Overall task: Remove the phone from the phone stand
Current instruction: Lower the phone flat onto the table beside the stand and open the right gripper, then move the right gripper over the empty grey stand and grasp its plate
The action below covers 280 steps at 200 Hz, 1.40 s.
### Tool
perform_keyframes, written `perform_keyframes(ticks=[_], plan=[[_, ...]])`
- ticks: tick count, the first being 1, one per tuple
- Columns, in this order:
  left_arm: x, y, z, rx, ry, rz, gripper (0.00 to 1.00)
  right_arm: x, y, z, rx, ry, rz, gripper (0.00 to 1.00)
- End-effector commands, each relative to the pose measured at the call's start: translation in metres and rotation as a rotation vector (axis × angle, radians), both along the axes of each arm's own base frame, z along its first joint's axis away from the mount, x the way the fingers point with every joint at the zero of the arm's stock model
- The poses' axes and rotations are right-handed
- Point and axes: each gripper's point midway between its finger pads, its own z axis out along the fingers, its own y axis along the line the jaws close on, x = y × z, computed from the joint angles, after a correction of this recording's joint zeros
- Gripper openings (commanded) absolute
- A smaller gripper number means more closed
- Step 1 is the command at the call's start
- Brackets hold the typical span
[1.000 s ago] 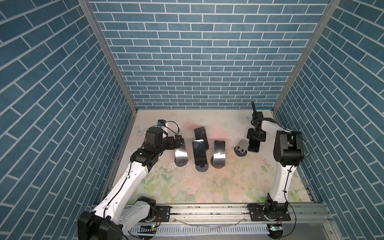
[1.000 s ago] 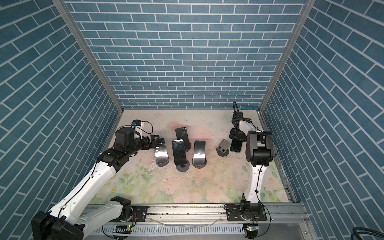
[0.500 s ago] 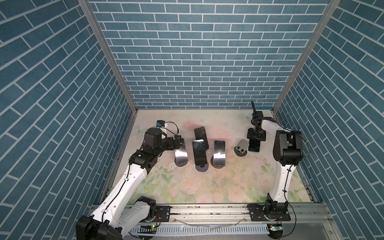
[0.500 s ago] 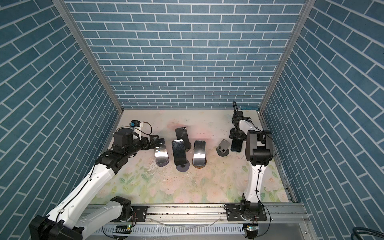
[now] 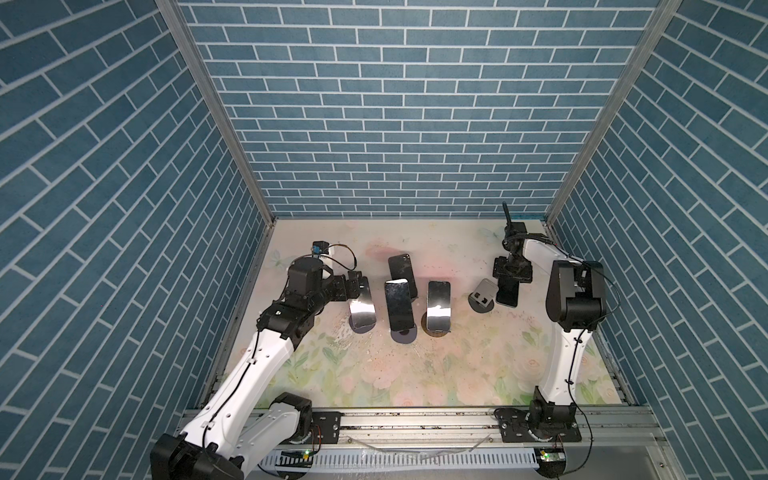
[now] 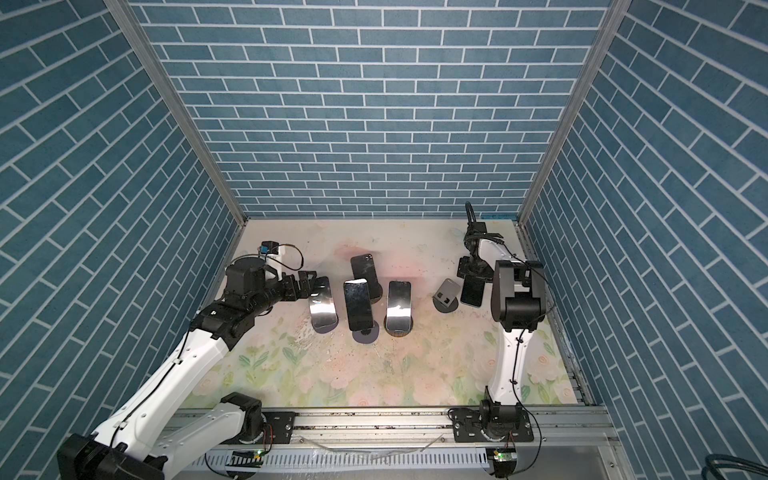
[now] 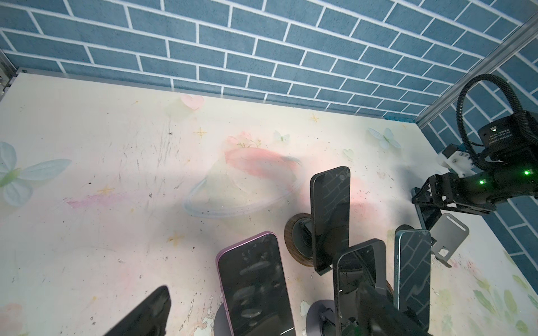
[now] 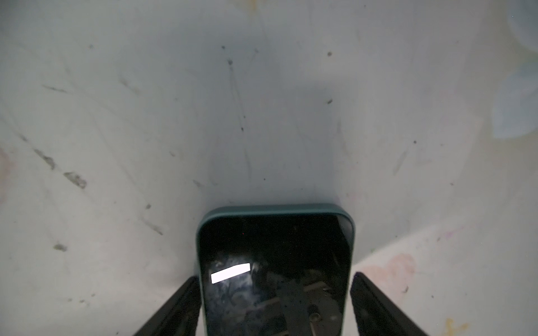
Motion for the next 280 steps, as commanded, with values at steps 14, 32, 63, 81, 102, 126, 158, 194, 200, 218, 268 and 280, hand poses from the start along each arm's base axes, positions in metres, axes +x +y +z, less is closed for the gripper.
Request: perform_keyframes(ticks=[14, 32, 63, 81, 102, 126, 158, 194, 200, 218, 268, 280], plan=[[-0.004, 0.005, -0.001, 0.026, -0.002, 0.014, 1.00, -0.028, 0.003, -0.018, 0.014, 0.124, 0.035, 0.82], [-0.006, 0.006, 0.000, 0.030, -0.003, 0.014, 1.00, -0.026, 0.005, -0.010, 0.027, 0.094, 0.024, 0.82], [-0.008, 0.009, 0.001, 0.040, -0.004, 0.024, 1.00, -0.023, 0.002, 0.021, 0.020, 0.021, -0.002, 0.82], [-0.007, 0.008, 0.002, 0.040, -0.006, 0.024, 1.00, -0.023, 0.003, 0.041, 0.026, -0.024, -0.013, 0.81], [-0.007, 0.009, 0.001, 0.043, -0.004, 0.025, 1.00, -0.027, 0.009, 0.063, 0.034, -0.071, -0.015, 0.81], [-0.007, 0.009, 0.000, 0.048, 0.002, 0.024, 1.00, -0.036, 0.018, 0.082, 0.039, -0.109, -0.003, 0.81], [-0.007, 0.009, -0.001, 0.049, 0.005, 0.021, 1.00, -0.051, 0.035, 0.101, 0.050, -0.125, 0.011, 0.82], [-0.006, 0.008, -0.002, 0.057, 0.000, 0.015, 1.00, -0.066, 0.058, 0.115, 0.036, -0.150, 0.004, 0.90], [-0.006, 0.008, -0.002, 0.059, -0.003, 0.014, 1.00, -0.069, 0.063, 0.114, 0.043, -0.151, -0.003, 0.92], [-0.004, 0.007, -0.001, 0.064, -0.007, 0.009, 1.00, -0.075, 0.073, 0.111, 0.042, -0.155, -0.026, 0.99], [0.002, -0.001, -0.004, 0.053, 0.003, -0.023, 1.00, -0.084, 0.089, 0.092, 0.022, -0.146, -0.055, 0.99], [0.002, -0.002, -0.006, 0.051, 0.007, -0.027, 1.00, -0.087, 0.090, 0.088, 0.011, -0.140, -0.062, 0.99]])
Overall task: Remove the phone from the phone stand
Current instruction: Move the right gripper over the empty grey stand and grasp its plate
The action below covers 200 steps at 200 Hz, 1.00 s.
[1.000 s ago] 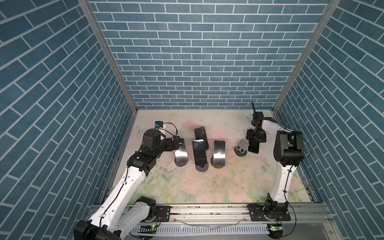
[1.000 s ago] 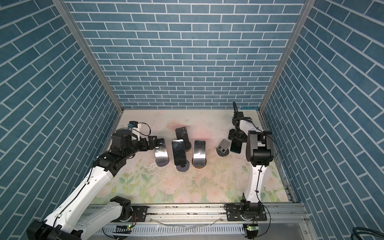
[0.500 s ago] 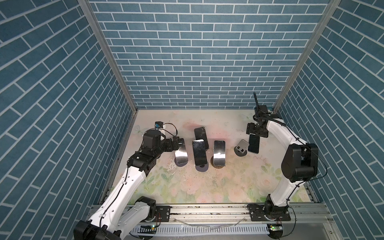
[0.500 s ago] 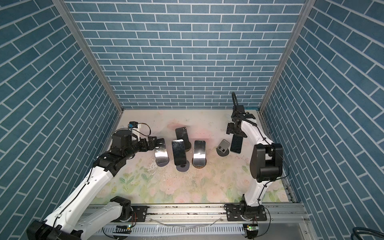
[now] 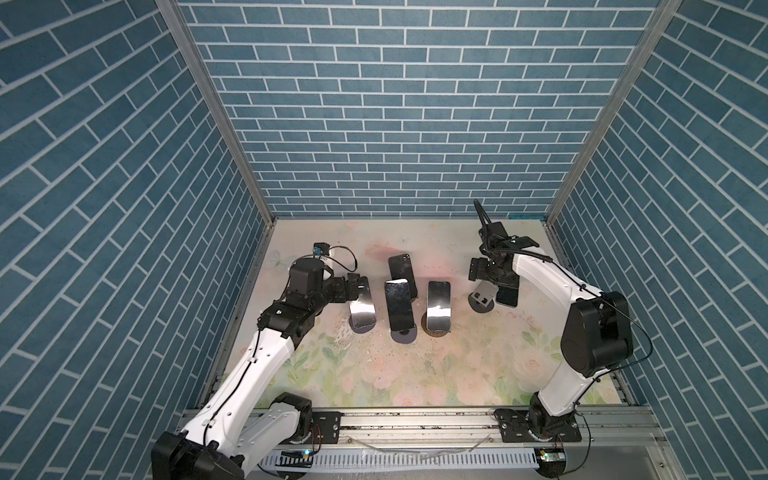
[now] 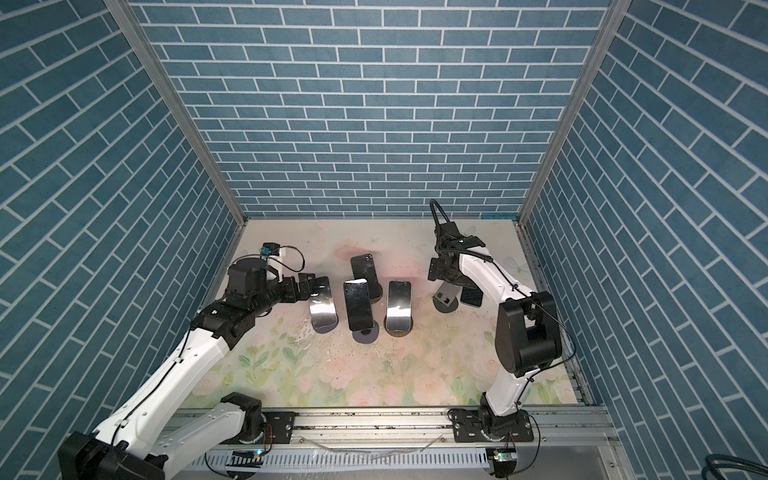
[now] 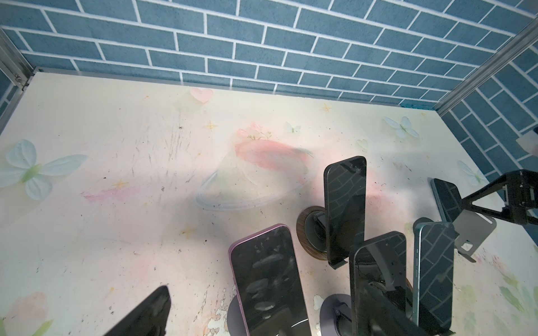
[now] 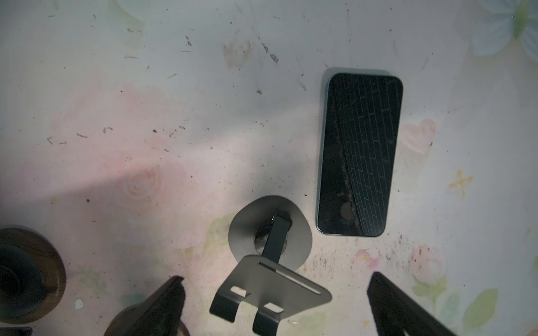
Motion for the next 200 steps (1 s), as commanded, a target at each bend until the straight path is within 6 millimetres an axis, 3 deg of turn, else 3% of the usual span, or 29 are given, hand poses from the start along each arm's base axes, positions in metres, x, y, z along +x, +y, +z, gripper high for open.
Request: perform_keyframes(ticks=[1, 108, 200], plan=[[0.002, -0.006, 0.005, -0.002, -0.018, -0.032, 1.00, -0.009, -0.006, -0.006, -0.028, 0.006, -0.085, 0.99], [0.002, -0.009, 0.001, -0.012, -0.012, -0.041, 1.00, -0.022, 0.004, -0.041, -0.054, 0.077, -0.108, 0.91], [0.003, -0.010, 0.002, -0.020, -0.011, -0.044, 1.00, -0.020, 0.008, -0.052, -0.060, 0.101, -0.077, 0.71]])
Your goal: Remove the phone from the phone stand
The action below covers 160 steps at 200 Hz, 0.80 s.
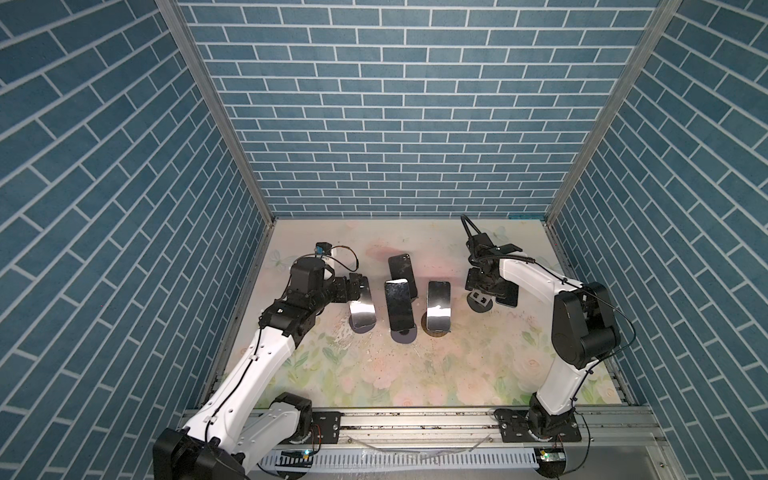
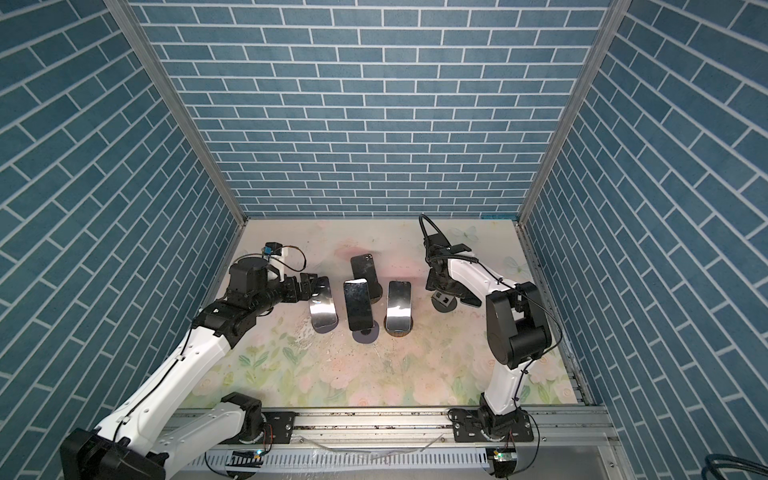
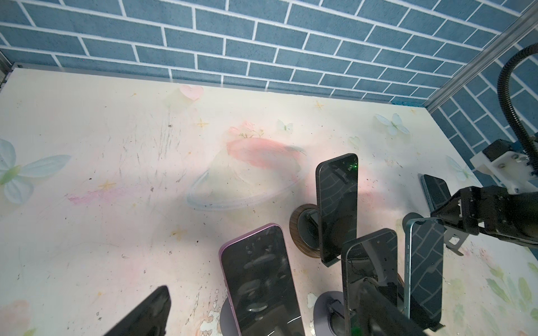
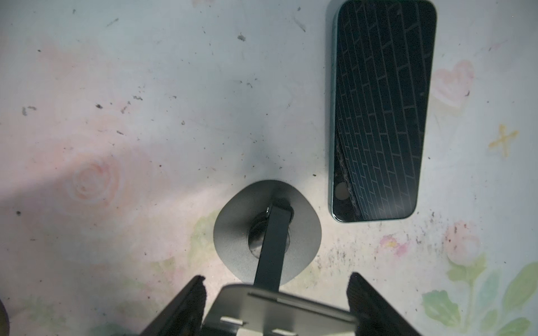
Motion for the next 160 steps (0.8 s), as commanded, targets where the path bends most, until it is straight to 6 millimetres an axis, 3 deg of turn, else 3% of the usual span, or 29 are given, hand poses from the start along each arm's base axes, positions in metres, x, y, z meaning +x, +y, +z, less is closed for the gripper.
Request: perform_keyframes(ticks=[1, 41, 82, 160], plan=[[0.003, -0.005, 0.002, -0.004, -0.013, -0.017, 1.00, -0.008, -0.004, -0.012, -0.027, 0.035, -0.005, 0.71], [0.002, -0.005, 0.002, -0.021, -0.012, -0.009, 1.00, -0.002, -0.002, -0.006, -0.033, 0.018, 0.039, 0.57], [0.002, -0.007, 0.003, -0.042, -0.010, -0.008, 1.00, 0.010, 0.004, 0.004, -0.027, -0.011, 0.085, 0.54], [-0.005, -0.005, 0.004, -0.049, -0.006, -0.009, 1.00, 0.073, 0.032, 0.026, 0.096, -0.112, 0.182, 0.53]])
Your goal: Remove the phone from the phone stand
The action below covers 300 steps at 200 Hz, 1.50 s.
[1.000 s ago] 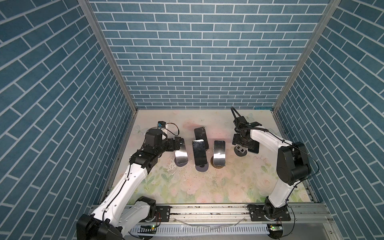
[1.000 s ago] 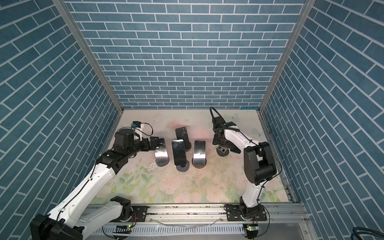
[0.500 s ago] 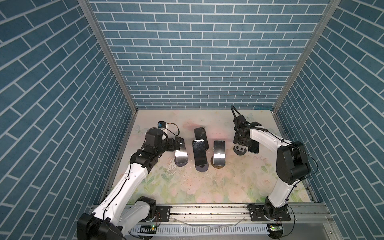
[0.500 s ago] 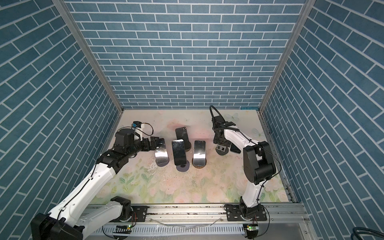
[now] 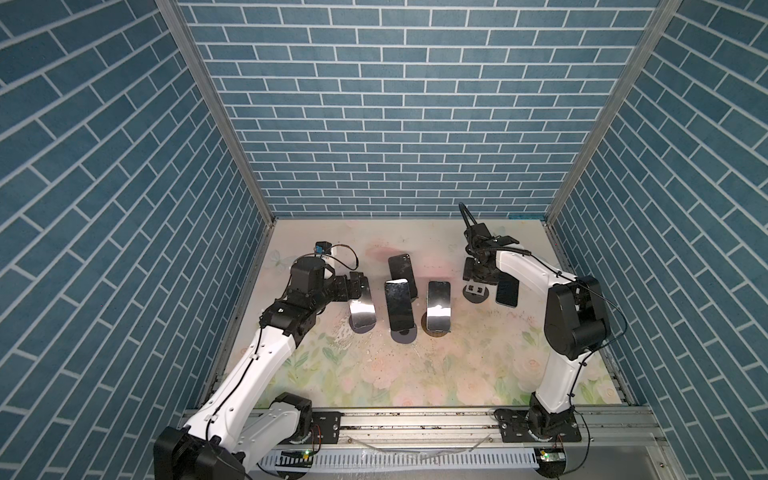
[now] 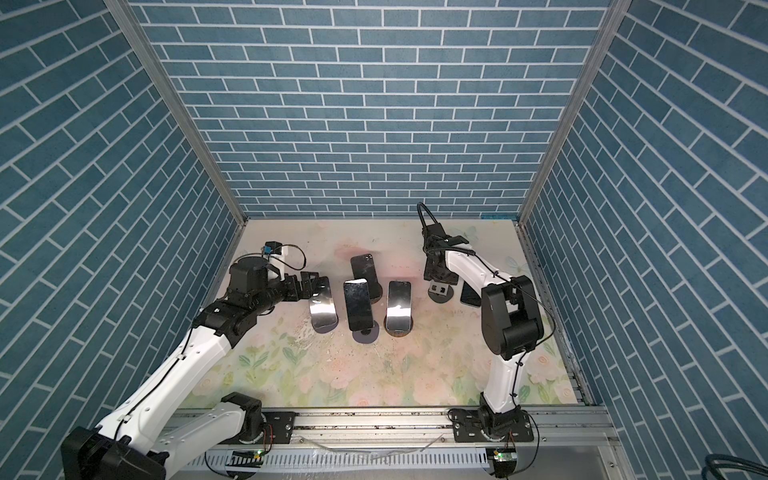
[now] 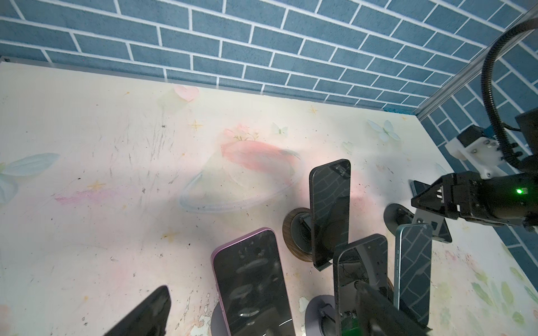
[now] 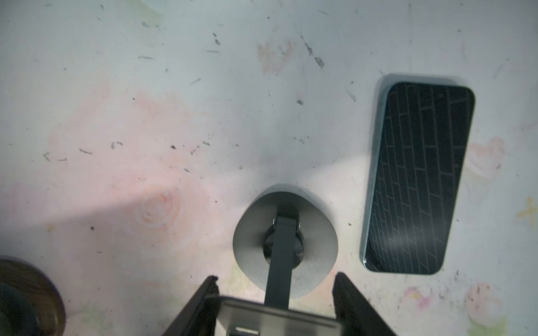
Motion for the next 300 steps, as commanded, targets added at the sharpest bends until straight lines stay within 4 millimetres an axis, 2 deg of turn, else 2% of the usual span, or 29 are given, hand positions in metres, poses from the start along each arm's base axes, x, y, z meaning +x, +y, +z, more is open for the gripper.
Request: perform_keyframes(ticks=[1, 33, 65, 94, 96, 100, 141, 166, 192, 219, 252, 286, 292, 293, 300], plan=[[-0.007, -0.002, 0.000, -0.010, 0.001, -0.012, 1.00, 0.027, 0.012, 0.013, 0.047, -0.048, 0.072, 0.53], [-0.011, 0.000, 0.001, -0.011, 0.004, -0.009, 1.00, 0.059, 0.030, 0.021, 0.061, -0.112, 0.206, 0.54], [-0.015, 0.001, 0.002, -0.017, 0.007, -0.004, 1.00, 0.080, 0.041, 0.017, 0.060, -0.109, 0.299, 0.54], [-0.017, 0.002, 0.002, -0.021, 0.005, 0.005, 1.00, 0.090, 0.055, 0.016, 0.071, -0.092, 0.398, 0.56], [-0.017, 0.003, 0.003, -0.020, 0.003, 0.005, 1.00, 0.090, 0.055, 0.006, 0.067, -0.072, 0.404, 0.56], [-0.017, 0.003, 0.003, -0.020, 0.004, 0.005, 1.00, 0.091, 0.056, 0.002, 0.066, -0.063, 0.412, 0.56], [-0.016, 0.001, 0.003, -0.021, 0.009, 0.002, 1.00, 0.098, 0.066, -0.009, 0.073, -0.053, 0.489, 0.58], [-0.015, 0.001, 0.003, -0.022, 0.009, 0.005, 1.00, 0.103, 0.066, -0.015, 0.061, -0.051, 0.493, 0.64], [-0.014, 0.001, 0.004, -0.024, 0.012, 0.003, 1.00, 0.105, 0.066, -0.014, 0.059, -0.056, 0.482, 0.80], [-0.012, -0.002, 0.003, -0.030, 0.018, -0.001, 1.00, 0.109, 0.064, -0.001, 0.054, -0.069, 0.455, 0.91], [-0.007, -0.004, 0.002, -0.045, 0.032, 0.009, 1.00, 0.113, 0.059, 0.024, 0.035, -0.111, 0.424, 0.93], [-0.005, -0.008, 0.001, -0.057, 0.043, 0.008, 1.00, 0.111, 0.049, 0.065, 0.019, -0.184, 0.362, 0.93], [-0.006, -0.009, 0.001, -0.051, 0.045, 0.008, 1.00, 0.110, 0.048, 0.064, 0.013, -0.181, 0.352, 0.93], [-0.006, -0.009, 0.002, -0.049, 0.044, 0.008, 1.00, 0.108, 0.047, 0.077, 0.016, -0.205, 0.350, 0.94], [-0.007, -0.010, 0.002, -0.032, 0.047, 0.009, 1.00, 0.104, 0.045, 0.089, 0.016, -0.224, 0.337, 0.93]])
